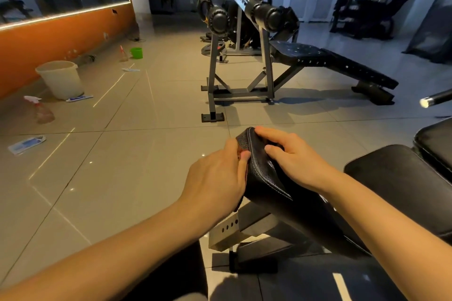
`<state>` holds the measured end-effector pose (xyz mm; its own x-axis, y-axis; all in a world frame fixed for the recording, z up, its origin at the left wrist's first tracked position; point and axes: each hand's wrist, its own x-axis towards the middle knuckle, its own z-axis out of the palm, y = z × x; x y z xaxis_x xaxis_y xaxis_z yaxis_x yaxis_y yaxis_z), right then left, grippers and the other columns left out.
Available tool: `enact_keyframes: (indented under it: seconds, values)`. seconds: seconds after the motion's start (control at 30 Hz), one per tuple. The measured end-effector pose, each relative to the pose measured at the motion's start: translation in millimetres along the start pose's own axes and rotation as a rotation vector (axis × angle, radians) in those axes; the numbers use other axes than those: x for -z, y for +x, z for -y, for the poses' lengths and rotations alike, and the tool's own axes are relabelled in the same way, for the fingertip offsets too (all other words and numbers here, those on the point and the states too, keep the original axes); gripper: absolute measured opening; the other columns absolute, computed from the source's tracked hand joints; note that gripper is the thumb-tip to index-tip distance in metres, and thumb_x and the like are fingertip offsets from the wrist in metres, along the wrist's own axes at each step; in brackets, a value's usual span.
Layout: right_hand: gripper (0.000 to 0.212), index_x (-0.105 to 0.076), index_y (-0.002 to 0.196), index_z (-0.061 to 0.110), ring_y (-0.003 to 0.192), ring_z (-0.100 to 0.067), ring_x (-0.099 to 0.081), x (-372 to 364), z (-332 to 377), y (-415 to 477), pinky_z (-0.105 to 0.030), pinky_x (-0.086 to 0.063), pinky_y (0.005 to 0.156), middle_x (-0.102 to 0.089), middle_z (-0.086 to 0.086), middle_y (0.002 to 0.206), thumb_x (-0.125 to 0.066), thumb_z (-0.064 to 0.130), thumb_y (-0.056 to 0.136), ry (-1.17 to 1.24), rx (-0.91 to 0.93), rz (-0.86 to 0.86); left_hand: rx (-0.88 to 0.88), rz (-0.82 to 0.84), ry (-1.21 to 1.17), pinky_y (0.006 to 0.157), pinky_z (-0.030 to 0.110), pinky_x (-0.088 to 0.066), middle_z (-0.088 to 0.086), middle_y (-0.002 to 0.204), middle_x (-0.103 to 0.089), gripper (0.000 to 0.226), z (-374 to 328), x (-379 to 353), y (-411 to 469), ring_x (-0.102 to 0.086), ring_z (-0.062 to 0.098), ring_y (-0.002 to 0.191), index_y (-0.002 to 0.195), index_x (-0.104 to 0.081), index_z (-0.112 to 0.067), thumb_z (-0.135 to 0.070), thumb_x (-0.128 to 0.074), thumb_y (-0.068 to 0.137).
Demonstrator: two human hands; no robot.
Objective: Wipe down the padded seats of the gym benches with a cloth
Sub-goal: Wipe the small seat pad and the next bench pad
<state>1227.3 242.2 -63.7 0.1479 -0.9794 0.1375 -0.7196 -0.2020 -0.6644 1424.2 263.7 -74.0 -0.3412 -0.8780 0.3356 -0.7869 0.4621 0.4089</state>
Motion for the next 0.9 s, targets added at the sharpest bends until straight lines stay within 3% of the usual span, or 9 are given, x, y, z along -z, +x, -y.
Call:
enact_keyframes:
  seconds: [0.07,0.2,0.3,0.37,0.43,0.57,0.77,0.9]
  values:
    - [0.050,-0.043,0.153,0.024,0.144,-0.007,-0.038,0,0,1,-0.035,-0.030,0.123,-0.045,0.009,0.156,-0.047,0.011,0.105,0.000,-0.003,0.004,0.024,-0.024,0.072,0.062,0.037,-0.047,-0.008,0.077,-0.059,0.026,5,-6,25,-0.056,0.015,0.067,0.101,-0.043,-0.025,-0.045,-0.027,0.109]
    - [0.051,-0.047,0.152,0.022,0.141,-0.008,-0.043,-2,1,0,-0.040,-0.032,0.122,-0.050,0.008,0.153,-0.048,0.008,0.103,0.020,0.010,-0.008,0.099,-0.008,0.102,0.064,0.038,-0.040,0.005,0.088,-0.065,0.030,18,-10,73,-0.054,0.025,0.074,0.099,-0.045,-0.019,-0.042,-0.029,0.109]
    - [0.050,-0.045,0.153,0.022,0.143,-0.007,-0.040,-2,0,-2,-0.039,-0.030,0.123,-0.046,0.008,0.155,-0.047,0.011,0.105,0.008,0.012,-0.017,-0.045,-0.064,-0.037,0.062,0.039,-0.049,-0.006,0.080,-0.063,0.027,15,-7,31,-0.058,0.016,0.067,0.100,-0.045,-0.023,-0.044,-0.030,0.108]
    - [0.050,-0.044,0.154,0.023,0.145,-0.007,-0.038,-3,-2,-2,-0.038,-0.030,0.123,-0.045,0.008,0.156,-0.046,0.012,0.105,0.007,0.005,-0.019,-0.146,-0.067,-0.078,0.057,0.029,-0.047,-0.012,0.075,-0.056,0.028,8,-3,-10,-0.053,0.007,0.061,0.101,-0.044,-0.027,-0.046,-0.025,0.107]
    - [0.049,-0.043,0.153,0.023,0.145,-0.007,-0.038,-4,-2,-2,-0.038,-0.029,0.123,-0.045,0.008,0.156,-0.046,0.012,0.105,0.010,0.001,-0.027,-0.170,-0.109,-0.018,0.055,0.030,-0.044,-0.013,0.074,-0.052,0.032,7,-5,-15,-0.051,0.010,0.059,0.100,-0.044,-0.026,-0.047,-0.021,0.106]
    - [0.049,-0.044,0.153,0.022,0.143,-0.008,-0.041,-6,-1,-1,-0.040,-0.032,0.122,-0.048,0.008,0.155,-0.045,0.012,0.105,0.002,-0.009,-0.029,0.011,-0.092,0.053,0.061,0.039,-0.048,-0.008,0.072,-0.056,0.031,17,-10,38,-0.057,0.020,0.064,0.098,-0.043,-0.023,-0.044,-0.024,0.109]
    - [0.049,-0.044,0.154,0.022,0.143,-0.010,-0.040,-6,3,-3,-0.041,-0.032,0.122,-0.047,0.006,0.155,-0.044,0.011,0.106,0.015,-0.021,-0.033,-0.126,-0.099,-0.008,0.056,0.033,-0.037,-0.012,0.074,-0.050,0.020,-1,-5,-10,-0.047,0.010,0.059,0.099,-0.035,-0.028,-0.044,-0.027,0.107]
    - [0.049,-0.044,0.154,0.023,0.141,-0.008,-0.042,-7,4,-3,-0.039,-0.033,0.122,-0.048,0.008,0.154,-0.044,0.012,0.106,0.017,-0.015,-0.027,0.117,-0.047,0.092,0.064,0.038,-0.045,-0.002,0.082,-0.060,0.033,9,-9,56,-0.062,0.027,0.076,0.104,-0.047,-0.020,-0.044,-0.026,0.109]
